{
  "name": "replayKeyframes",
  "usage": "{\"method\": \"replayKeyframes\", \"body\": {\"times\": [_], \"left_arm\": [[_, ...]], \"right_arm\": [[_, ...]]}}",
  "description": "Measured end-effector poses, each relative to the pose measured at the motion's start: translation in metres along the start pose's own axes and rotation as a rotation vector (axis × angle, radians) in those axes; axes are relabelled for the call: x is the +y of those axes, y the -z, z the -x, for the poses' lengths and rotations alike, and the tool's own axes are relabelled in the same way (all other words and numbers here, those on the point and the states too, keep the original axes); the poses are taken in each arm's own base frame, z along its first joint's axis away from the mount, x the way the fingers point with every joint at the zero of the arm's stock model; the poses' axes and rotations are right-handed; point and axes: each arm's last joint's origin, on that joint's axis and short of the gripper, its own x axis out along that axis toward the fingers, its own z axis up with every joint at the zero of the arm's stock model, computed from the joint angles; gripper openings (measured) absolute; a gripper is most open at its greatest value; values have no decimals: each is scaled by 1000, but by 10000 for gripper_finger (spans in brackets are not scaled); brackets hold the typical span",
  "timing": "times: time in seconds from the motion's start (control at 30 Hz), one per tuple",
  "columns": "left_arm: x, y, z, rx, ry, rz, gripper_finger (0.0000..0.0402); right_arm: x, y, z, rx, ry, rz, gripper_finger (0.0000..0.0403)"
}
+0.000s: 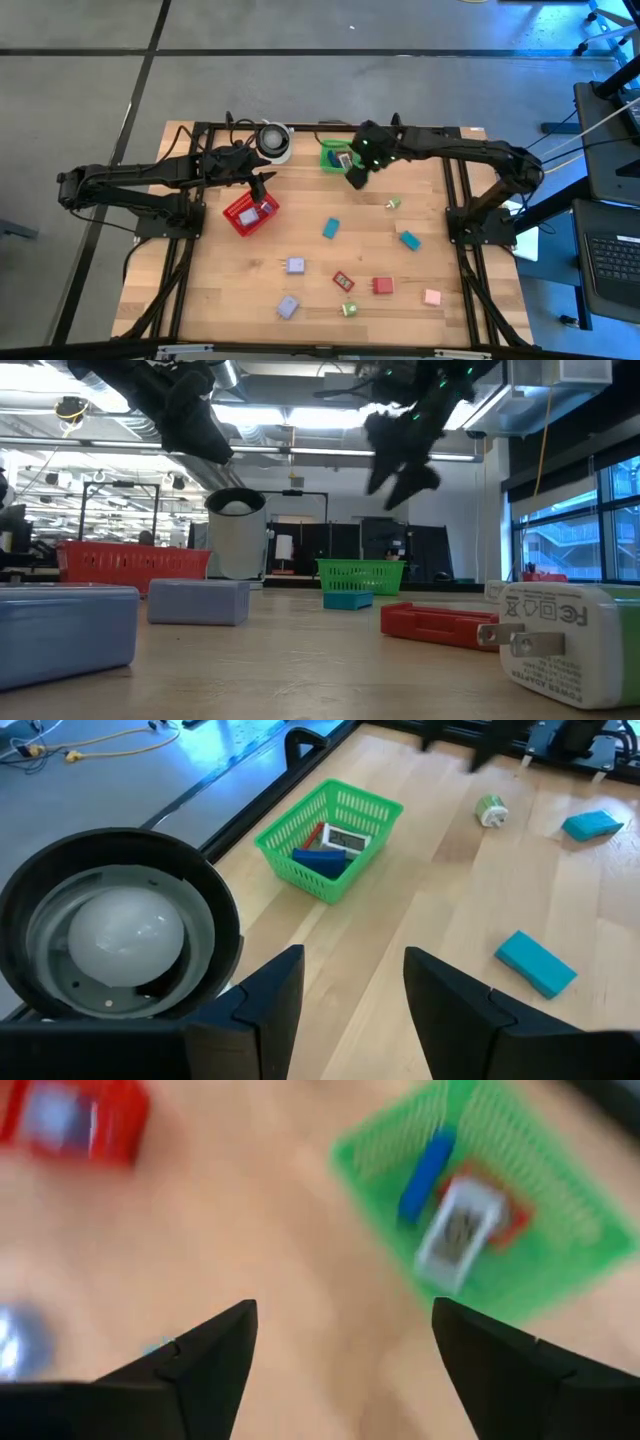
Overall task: Pick & Place Office items
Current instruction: Put the top green charger adapter into the red bin
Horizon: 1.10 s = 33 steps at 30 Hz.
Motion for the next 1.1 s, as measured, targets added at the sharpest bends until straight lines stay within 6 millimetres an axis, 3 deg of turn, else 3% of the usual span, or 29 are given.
{"method": "replayKeyframes", "body": {"times": [0.2, 0.37, 0.67, 0.9, 1.1], "left_arm": [[0, 0, 0, 2, 0, -1, 169], [0, 0, 0, 3, 4, -1, 169], [-1, 0, 0, 4, 10, 8, 169], [-2, 1, 0, 16, 62, 78, 169], [-2, 1, 0, 13, 53, 79, 169]], "right_arm": [[14, 29, 8, 195, 79, 16, 286], [23, 47, 3, 305, 216, 86, 285], [38, 61, -21, 481, 147, 613, 297], [18, 85, -51, 675, 108, 703, 295], [-4, 110, -64, 771, 141, 773, 295]]}}
